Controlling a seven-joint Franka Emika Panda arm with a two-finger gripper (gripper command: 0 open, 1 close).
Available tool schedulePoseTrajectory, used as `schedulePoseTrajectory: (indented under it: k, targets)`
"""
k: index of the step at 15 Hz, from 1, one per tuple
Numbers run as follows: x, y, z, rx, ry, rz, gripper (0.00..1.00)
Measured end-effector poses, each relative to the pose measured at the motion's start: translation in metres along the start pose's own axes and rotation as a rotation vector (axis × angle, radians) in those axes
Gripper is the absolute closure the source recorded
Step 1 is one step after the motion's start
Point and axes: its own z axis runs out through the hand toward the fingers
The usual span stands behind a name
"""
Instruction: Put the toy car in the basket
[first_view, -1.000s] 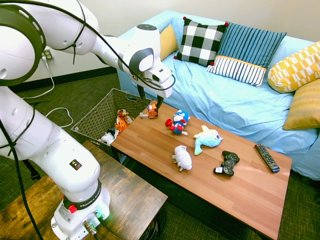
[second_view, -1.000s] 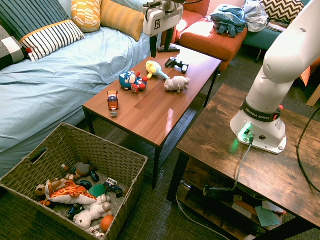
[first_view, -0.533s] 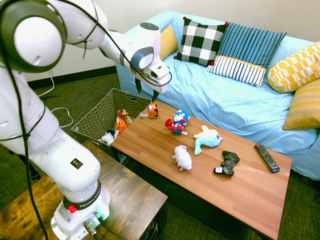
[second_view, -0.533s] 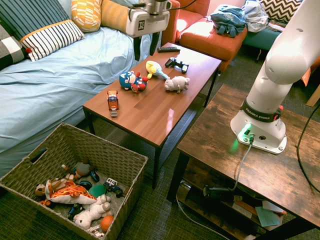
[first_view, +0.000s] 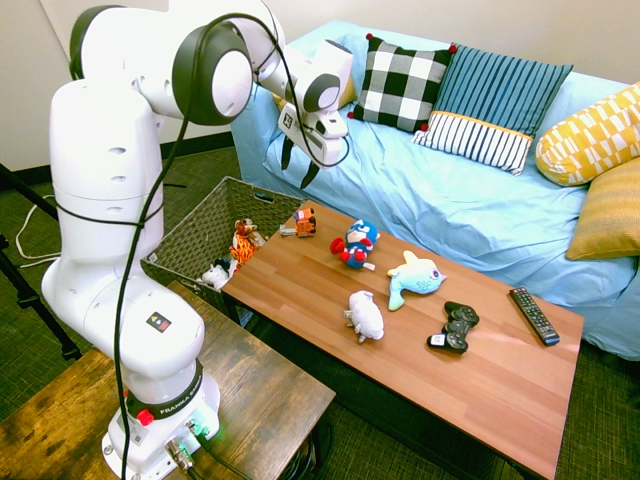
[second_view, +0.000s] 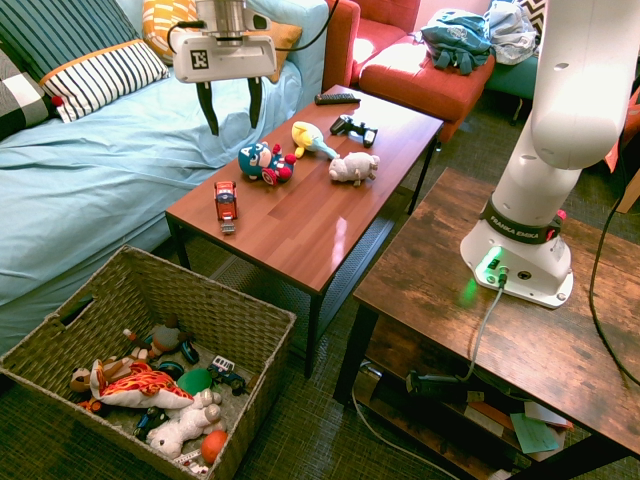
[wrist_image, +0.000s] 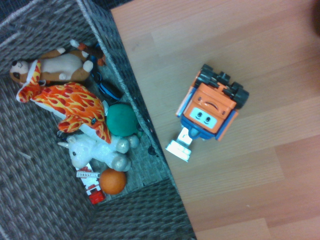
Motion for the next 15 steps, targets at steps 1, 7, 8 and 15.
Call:
schedulePoseTrajectory:
  k: [1, 7, 8, 15]
  targets:
    - [0.006, -0.011, 0.009, -0.002, -0.012, 0.006, 0.0]
    - [0.034, -0.042, 0.104, -0.049, -0.076, 0.037, 0.0]
    - [0.04, -0.045, 0.114, -0.051, -0.081, 0.044, 0.0]
    - [0.075, -0.062, 0.165, -0.076, -0.09, 0.073, 1.0]
